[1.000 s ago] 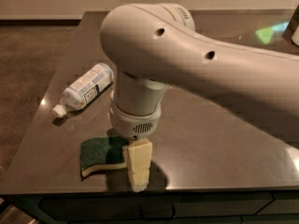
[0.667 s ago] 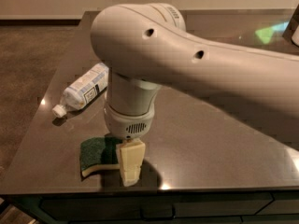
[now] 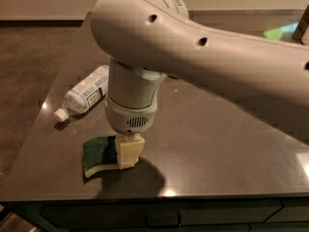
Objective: Move sponge near apple
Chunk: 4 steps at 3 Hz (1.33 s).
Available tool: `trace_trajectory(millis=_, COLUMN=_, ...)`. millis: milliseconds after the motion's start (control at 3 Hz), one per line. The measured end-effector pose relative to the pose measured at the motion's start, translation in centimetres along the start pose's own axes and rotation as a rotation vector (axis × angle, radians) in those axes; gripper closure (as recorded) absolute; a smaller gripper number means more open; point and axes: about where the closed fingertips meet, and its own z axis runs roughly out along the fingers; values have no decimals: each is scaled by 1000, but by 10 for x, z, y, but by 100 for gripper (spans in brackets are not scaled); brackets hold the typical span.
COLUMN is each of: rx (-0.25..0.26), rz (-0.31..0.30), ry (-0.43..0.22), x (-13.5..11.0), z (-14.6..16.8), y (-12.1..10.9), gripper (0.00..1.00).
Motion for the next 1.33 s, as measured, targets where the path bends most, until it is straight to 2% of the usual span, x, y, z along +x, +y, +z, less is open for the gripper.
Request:
trace_trajectory(millis=333, rx=17, rz=60, ry=-12, x=7, z=-16, y=-23, gripper=87)
trace_trajectory(millis=667, rx=51, rz=167, ry=-23, x=32, z=-36, y=-66, gripper=100)
trace_trajectory(millis=1000, rx=101, rz=279, ry=1, x=80, z=-50, y=-117, gripper=100)
trace_trajectory(millis=1333, rx=139, rz=366, ry=36, x=134, z=-57, y=-152, gripper=100)
